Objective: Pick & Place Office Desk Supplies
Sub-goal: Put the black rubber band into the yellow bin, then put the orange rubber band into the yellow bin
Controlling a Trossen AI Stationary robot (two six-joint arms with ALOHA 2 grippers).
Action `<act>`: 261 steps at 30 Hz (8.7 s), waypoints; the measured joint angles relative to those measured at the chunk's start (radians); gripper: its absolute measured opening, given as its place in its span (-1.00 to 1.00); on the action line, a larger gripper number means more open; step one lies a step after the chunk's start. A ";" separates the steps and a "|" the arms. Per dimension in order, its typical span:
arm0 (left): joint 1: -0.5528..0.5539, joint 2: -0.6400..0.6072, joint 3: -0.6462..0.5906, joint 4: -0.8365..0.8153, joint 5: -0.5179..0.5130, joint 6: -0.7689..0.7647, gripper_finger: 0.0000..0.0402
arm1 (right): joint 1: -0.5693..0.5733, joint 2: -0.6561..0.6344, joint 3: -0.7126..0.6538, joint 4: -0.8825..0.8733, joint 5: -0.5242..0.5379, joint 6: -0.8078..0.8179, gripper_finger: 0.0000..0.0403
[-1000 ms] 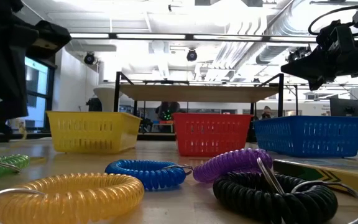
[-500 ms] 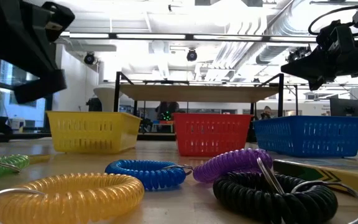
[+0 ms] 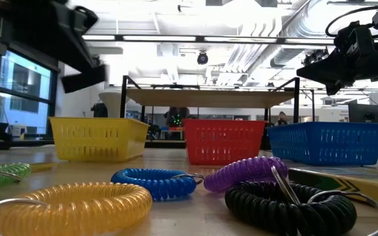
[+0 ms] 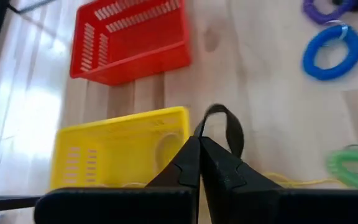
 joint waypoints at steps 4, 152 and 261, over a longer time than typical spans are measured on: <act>0.102 -0.026 0.000 -0.004 0.078 0.071 -1.00 | 0.000 0.000 0.000 0.000 0.000 0.000 -0.99; -0.329 0.174 -0.085 0.168 0.400 -0.406 -0.73 | 0.000 0.000 0.000 0.000 0.000 0.000 -0.99; -0.338 0.033 -0.087 0.170 0.253 -0.288 -1.00 | 0.000 0.000 0.000 0.000 0.000 0.000 -0.99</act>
